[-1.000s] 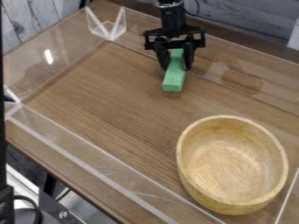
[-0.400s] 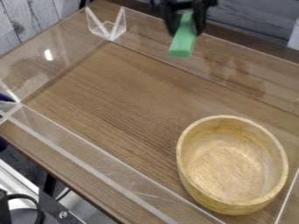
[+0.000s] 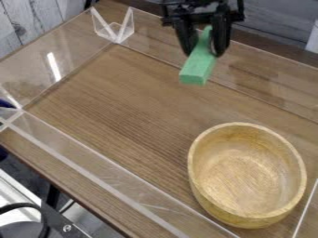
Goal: Put the green block in the brown bowl
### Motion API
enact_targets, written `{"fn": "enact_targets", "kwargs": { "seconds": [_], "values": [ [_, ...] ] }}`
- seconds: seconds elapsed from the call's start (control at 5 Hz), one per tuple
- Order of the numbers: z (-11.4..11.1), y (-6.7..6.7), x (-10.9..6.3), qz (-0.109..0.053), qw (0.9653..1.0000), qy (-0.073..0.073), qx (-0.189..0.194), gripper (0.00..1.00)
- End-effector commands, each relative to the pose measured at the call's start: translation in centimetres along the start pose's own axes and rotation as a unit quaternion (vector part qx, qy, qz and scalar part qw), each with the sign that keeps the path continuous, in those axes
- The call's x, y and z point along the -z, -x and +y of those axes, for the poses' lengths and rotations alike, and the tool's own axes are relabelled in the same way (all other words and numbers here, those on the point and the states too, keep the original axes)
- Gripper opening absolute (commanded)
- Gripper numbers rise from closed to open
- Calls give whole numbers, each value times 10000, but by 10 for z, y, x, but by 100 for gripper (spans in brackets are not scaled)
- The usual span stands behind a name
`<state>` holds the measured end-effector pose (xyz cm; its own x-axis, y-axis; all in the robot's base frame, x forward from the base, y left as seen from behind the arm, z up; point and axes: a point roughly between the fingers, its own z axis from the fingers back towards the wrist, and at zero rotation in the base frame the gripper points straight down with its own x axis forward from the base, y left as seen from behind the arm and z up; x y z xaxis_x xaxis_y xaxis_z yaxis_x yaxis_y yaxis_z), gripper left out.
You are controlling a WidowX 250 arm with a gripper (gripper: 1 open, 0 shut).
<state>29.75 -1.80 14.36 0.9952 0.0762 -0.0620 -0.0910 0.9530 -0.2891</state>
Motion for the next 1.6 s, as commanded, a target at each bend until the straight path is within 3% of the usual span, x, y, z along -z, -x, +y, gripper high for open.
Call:
{"fn": "enact_targets", "kwargs": {
  "seconds": [0.0,0.4,0.8,1.2,1.4],
  "values": [
    [-13,27,2,-133,9993,-22,336,0],
    [-35,54,24,322,9943,-38,1014,0],
    [-61,87,65,519,9863,-283,1539,0],
    [-66,83,93,524,9817,-616,1724,0],
    [-72,81,99,523,9816,-589,1740,0]
  ]
}}
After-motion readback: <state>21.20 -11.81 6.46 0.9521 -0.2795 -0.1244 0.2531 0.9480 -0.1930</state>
